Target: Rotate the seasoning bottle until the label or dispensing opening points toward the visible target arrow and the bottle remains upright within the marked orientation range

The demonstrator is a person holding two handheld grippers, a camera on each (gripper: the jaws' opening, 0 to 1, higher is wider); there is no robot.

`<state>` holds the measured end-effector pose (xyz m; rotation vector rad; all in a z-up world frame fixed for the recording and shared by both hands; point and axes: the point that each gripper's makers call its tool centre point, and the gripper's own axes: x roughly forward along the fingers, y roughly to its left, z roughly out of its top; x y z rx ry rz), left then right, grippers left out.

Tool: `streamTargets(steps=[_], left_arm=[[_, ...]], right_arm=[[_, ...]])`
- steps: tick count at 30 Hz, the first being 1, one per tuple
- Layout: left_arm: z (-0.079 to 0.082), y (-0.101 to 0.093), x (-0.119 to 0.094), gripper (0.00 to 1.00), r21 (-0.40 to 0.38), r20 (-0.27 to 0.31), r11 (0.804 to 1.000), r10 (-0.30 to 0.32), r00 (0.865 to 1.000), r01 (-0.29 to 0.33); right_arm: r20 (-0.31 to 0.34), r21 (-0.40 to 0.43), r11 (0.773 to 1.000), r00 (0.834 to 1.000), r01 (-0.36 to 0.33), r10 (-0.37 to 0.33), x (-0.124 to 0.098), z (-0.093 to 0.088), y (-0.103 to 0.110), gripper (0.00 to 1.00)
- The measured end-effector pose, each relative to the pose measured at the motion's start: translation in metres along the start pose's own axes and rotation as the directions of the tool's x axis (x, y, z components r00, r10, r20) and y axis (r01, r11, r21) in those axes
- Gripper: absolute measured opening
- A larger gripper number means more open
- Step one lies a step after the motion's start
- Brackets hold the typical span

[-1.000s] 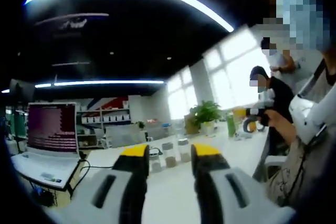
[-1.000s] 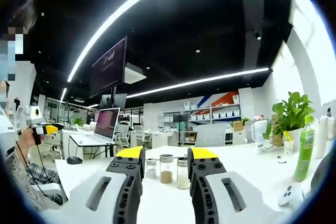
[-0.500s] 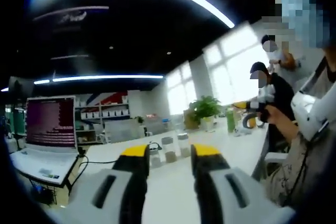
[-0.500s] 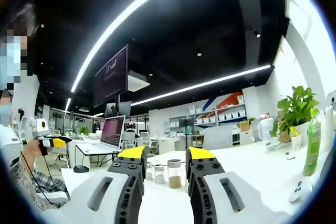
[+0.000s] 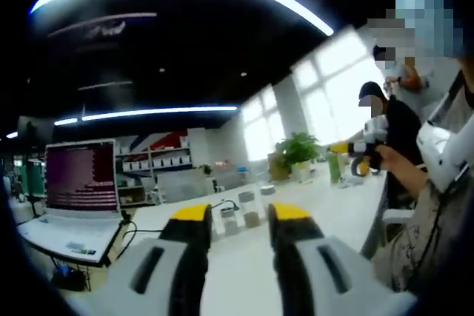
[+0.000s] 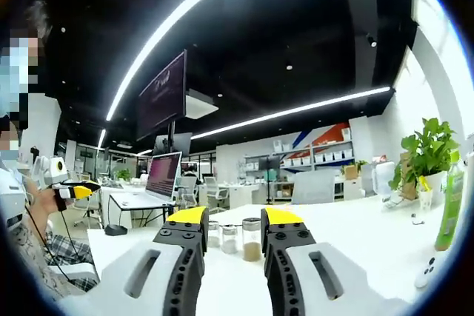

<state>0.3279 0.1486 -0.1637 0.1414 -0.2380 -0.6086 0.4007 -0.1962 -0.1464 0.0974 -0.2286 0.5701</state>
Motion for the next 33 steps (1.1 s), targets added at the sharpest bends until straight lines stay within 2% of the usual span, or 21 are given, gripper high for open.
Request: streamTargets(steps=[5, 7, 11, 14, 17, 20, 23, 25, 28, 30, 33], left_arm=[[-0.002, 0.002, -0.002, 0.32, -0.012, 0.007, 1.0, -0.007, 1.0, 0.007], [-0.004, 0.005, -0.004, 0.32, -0.012, 0.001, 1.0, 0.003, 1.0, -0.003], [-0.008, 0.018, -0.011, 0.33, 0.026, -0.027, 0.998, 0.053, 0.998, -0.052], [-0.008, 0.024, -0.014, 0.33, 0.026, -0.024, 0.997, 0.069, 0.997, -0.068], [-0.002, 0.019, -0.015, 0.33, -0.028, 0.013, 0.999, 0.025, 1.0, -0.024], [0.001, 0.016, -0.013, 0.33, -0.038, 0.025, 0.999, 0.014, 1.0, -0.013], [-0.005, 0.017, -0.012, 0.33, 0.008, -0.01, 1.0, 0.029, 1.0, -0.029], [-0.004, 0.019, -0.013, 0.33, 0.008, -0.006, 0.999, 0.031, 0.999, -0.031], [0.005, 0.017, -0.015, 0.33, -0.057, 0.053, 0.998, 0.006, 0.999, -0.003], [0.007, 0.016, -0.018, 0.32, -0.068, 0.065, 0.998, 0.002, 0.998, 0.003], [0.01, 0.016, -0.019, 0.32, -0.064, 0.072, 0.998, 0.011, 0.997, -0.007]], right_arm=[[-0.059, -0.007, 1.0, 0.998, 0.004, -0.004, 0.017, -0.019, 0.001, 0.27], [-0.062, -0.011, 1.0, 0.998, -0.004, 0.003, 0.027, -0.024, 0.002, 0.27], [-0.071, 0.092, 0.994, 0.996, -0.056, 0.062, 0.045, -0.038, 0.008, 0.27], [-0.074, 0.104, 0.993, 0.995, -0.057, 0.065, 0.061, -0.044, 0.007, 0.27], [-0.06, 0.158, 0.984, 0.994, -0.084, 0.094, 0.074, -0.046, 0.012, 0.27], [-0.084, 0.13, 0.989, 0.993, -0.076, 0.087, 0.084, -0.051, 0.014, 0.27], [-0.118, 0.079, 0.994, 0.99, -0.073, 0.082, 0.095, -0.058, 0.018, 0.27], [-0.131, 0.06, 0.995, 0.988, -0.073, 0.081, 0.102, -0.061, 0.019, 0.27], [-0.153, 0.024, 0.999, 0.987, -0.044, 0.047, 0.114, -0.064, 0.01, 0.27], [-0.158, 0.01, 0.999, 0.987, -0.034, 0.035, 0.124, -0.068, 0.01, 0.27], [-0.202, 0.023, 0.998, 0.978, -0.051, 0.055, 0.139, -0.079, 0.014, 0.27]])
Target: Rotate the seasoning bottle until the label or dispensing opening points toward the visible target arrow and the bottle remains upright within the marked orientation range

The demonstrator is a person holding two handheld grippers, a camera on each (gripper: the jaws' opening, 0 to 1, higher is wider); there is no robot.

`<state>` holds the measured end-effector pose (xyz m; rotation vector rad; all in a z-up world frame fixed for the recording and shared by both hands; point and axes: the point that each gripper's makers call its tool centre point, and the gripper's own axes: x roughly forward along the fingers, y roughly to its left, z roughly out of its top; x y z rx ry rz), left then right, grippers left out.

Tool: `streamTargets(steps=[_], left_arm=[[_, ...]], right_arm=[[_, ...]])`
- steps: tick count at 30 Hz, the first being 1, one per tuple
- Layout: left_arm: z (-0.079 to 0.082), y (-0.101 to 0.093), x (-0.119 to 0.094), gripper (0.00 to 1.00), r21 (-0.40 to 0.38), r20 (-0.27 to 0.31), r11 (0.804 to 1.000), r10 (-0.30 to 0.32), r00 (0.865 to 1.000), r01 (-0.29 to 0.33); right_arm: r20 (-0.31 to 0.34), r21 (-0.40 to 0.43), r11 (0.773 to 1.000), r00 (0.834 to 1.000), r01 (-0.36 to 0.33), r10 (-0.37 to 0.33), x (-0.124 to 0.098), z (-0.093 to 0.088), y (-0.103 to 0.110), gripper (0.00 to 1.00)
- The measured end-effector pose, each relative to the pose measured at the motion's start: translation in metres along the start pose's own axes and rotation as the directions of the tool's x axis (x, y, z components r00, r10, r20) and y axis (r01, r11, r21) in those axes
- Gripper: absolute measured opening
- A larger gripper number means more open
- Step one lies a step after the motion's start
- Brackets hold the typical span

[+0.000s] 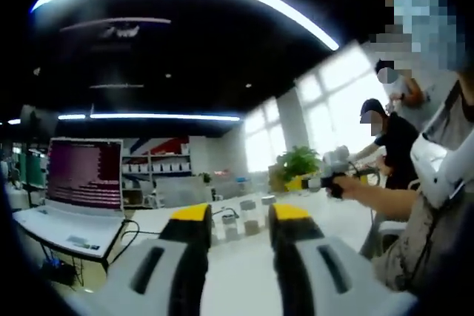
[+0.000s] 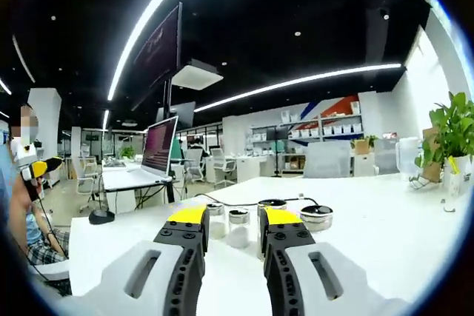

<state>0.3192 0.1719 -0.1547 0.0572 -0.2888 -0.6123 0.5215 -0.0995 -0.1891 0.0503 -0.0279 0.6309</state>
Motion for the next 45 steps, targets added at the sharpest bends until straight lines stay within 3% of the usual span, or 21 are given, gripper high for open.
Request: streamTargets(steps=[5, 16, 21, 24, 29, 31, 45], left_arm=[[0.002, 0.006, -0.004, 0.32, 0.006, 0.003, 1.0, 0.023, 1.0, -0.023], [-0.004, -0.001, 0.002, 0.3, 0.013, -0.02, 1.0, 0.0, 1.0, 0.001], [0.007, 0.01, -0.005, 0.29, -0.01, 0.041, 0.999, 0.033, 0.999, -0.033], [0.007, 0.014, -0.005, 0.29, -0.028, 0.047, 0.999, 0.04, 0.998, -0.038], [0.004, 0.013, -0.005, 0.29, -0.028, 0.037, 0.999, 0.043, 0.998, -0.042], [0.004, 0.012, -0.004, 0.29, -0.025, 0.032, 0.999, 0.037, 0.999, -0.036], [-0.005, 0.027, -0.008, 0.29, -0.022, 0.009, 0.997, 0.079, 0.997, -0.079]], right_arm=[[-0.009, -0.011, 1.0, 1.0, -0.005, 0.005, 0.022, -0.001, 0.01, 0.27], [-0.002, -0.011, 0.996, 0.996, 0.088, -0.088, 0.047, 0.001, -0.013, 0.3], [-0.041, -0.047, 0.995, 0.995, 0.09, -0.092, 0.055, -0.002, -0.013, 0.31], [-0.045, -0.051, 0.994, 0.994, 0.099, -0.101, 0.059, -0.008, -0.008, 0.31], [-0.055, -0.045, 0.987, 0.986, 0.155, -0.158, 0.083, -0.024, -0.029, 0.36], [-0.087, -0.065, 0.983, 0.98, 0.171, -0.176, 0.09, -0.034, -0.035, 0.37], [-0.1, -0.053, 0.978, 0.974, 0.201, -0.205, 0.12, -0.045, -0.053, 0.42]])
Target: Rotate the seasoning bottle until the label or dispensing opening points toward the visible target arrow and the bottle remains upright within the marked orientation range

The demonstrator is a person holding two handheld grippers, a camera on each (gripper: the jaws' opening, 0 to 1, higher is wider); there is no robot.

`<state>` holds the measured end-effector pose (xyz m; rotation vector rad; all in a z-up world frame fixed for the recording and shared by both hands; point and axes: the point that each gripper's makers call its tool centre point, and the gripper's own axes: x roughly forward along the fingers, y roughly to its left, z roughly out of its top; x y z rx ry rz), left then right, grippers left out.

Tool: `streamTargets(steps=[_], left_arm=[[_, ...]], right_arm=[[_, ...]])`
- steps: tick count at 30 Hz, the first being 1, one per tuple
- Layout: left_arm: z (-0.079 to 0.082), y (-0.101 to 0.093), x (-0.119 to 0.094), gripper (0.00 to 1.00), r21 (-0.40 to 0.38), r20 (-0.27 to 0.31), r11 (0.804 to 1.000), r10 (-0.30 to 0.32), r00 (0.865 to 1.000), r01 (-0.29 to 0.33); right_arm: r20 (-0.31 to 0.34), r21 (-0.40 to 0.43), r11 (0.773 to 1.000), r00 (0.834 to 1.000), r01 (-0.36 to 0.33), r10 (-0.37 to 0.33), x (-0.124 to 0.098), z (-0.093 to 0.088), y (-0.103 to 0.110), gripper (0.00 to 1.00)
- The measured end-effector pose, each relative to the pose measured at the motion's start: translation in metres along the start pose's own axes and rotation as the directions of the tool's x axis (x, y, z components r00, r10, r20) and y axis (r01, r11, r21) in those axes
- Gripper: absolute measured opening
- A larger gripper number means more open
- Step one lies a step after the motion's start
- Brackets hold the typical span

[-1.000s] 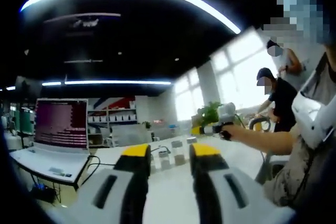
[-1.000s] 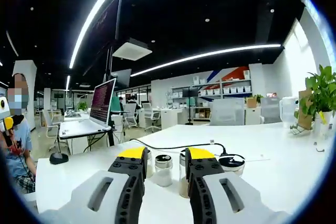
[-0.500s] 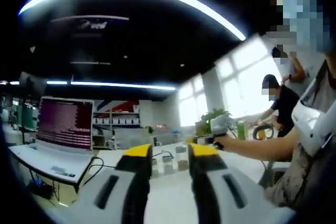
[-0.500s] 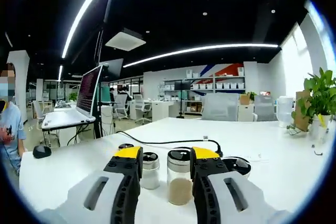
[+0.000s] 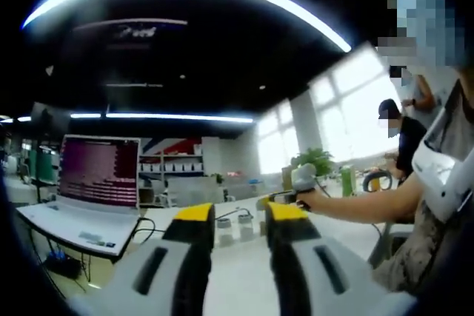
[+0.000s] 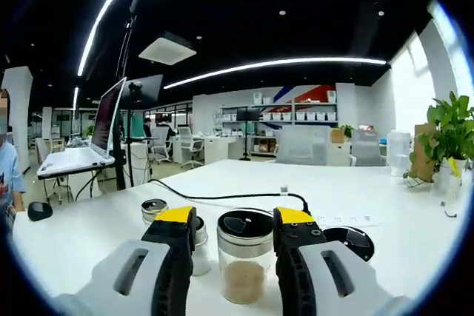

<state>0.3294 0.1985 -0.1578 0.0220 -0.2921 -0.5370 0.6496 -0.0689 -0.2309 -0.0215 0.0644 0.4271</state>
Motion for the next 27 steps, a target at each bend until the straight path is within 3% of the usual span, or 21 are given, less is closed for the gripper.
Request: streamTargets(steps=[6, 9, 13, 17, 20, 27], left_arm=[[0.001, 0.002, -0.001, 0.28, 0.004, 0.003, 1.0, 0.002, 1.0, -0.002], [0.001, 0.004, -0.002, 0.28, -0.004, 0.009, 1.0, 0.005, 1.0, -0.005], [0.0, 0.006, -0.003, 0.28, 0.001, 0.004, 1.0, 0.013, 1.0, -0.013], [0.002, 0.009, -0.005, 0.28, 0.001, 0.008, 1.0, 0.019, 1.0, -0.019], [0.003, 0.011, -0.005, 0.28, -0.001, 0.01, 1.0, 0.022, 1.0, -0.022], [0.001, 0.012, -0.004, 0.28, -0.003, 0.001, 1.0, 0.023, 1.0, -0.023]], right_arm=[[-0.001, -0.056, 0.998, 0.999, 0.032, -0.033, 0.006, -0.002, -0.001, 0.48], [0.006, -0.031, 0.998, 0.999, 0.054, -0.054, 0.012, -0.002, -0.008, 0.49], [0.009, -0.027, 0.998, 0.998, 0.056, -0.056, 0.024, -0.003, -0.012, 0.47], [-0.004, -0.083, 0.993, 0.996, 0.086, -0.086, 0.03, -0.005, -0.014, 0.47], [0.002, -0.064, 0.992, 0.995, 0.104, -0.104, 0.036, -0.003, -0.02, 0.46], [-0.047, -0.065, 0.989, 0.989, 0.136, -0.139, 0.031, -0.014, -0.02, 0.43]])
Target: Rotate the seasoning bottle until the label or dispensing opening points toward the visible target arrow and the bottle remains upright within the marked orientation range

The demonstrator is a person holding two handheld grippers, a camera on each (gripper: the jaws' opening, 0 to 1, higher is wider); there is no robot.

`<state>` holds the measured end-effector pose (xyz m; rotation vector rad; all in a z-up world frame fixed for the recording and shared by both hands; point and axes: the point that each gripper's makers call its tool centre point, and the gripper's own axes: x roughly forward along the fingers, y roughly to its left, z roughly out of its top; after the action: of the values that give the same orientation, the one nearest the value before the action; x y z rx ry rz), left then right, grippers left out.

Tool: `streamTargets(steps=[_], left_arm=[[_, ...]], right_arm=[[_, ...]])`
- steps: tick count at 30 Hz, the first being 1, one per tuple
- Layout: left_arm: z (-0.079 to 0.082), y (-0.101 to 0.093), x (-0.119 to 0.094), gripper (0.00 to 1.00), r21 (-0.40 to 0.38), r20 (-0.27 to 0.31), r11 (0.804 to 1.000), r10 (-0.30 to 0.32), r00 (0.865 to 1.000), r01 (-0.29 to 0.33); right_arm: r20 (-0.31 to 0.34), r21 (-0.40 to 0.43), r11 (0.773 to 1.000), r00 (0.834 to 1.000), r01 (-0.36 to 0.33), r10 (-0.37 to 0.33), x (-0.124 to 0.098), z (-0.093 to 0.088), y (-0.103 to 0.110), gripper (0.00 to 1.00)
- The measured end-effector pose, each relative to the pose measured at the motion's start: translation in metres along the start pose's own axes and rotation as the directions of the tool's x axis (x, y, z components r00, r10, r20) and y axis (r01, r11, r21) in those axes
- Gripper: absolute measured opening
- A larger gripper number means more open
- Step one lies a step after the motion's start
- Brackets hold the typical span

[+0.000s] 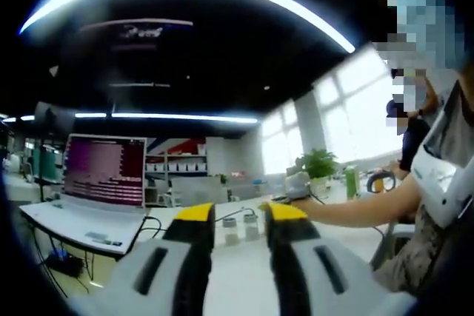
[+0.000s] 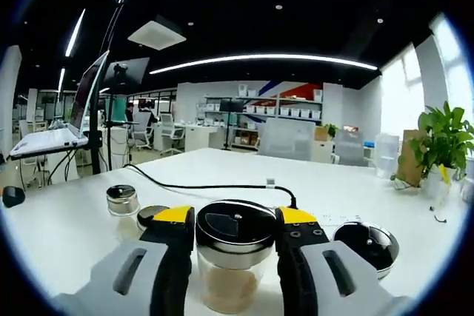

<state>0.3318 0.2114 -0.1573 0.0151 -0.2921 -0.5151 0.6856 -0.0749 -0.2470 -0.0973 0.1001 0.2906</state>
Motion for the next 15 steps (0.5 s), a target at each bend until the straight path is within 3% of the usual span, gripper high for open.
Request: streamTargets(steps=[15], left_arm=[[-0.0025, 0.0006, 0.0015, 0.28, -0.012, -0.003, 1.0, -0.003, 1.0, 0.003]], right_arm=[[0.011, -0.001, 1.0, 1.0, 0.004, -0.004, -0.0045, 0.0006, 0.0014, 0.41]])
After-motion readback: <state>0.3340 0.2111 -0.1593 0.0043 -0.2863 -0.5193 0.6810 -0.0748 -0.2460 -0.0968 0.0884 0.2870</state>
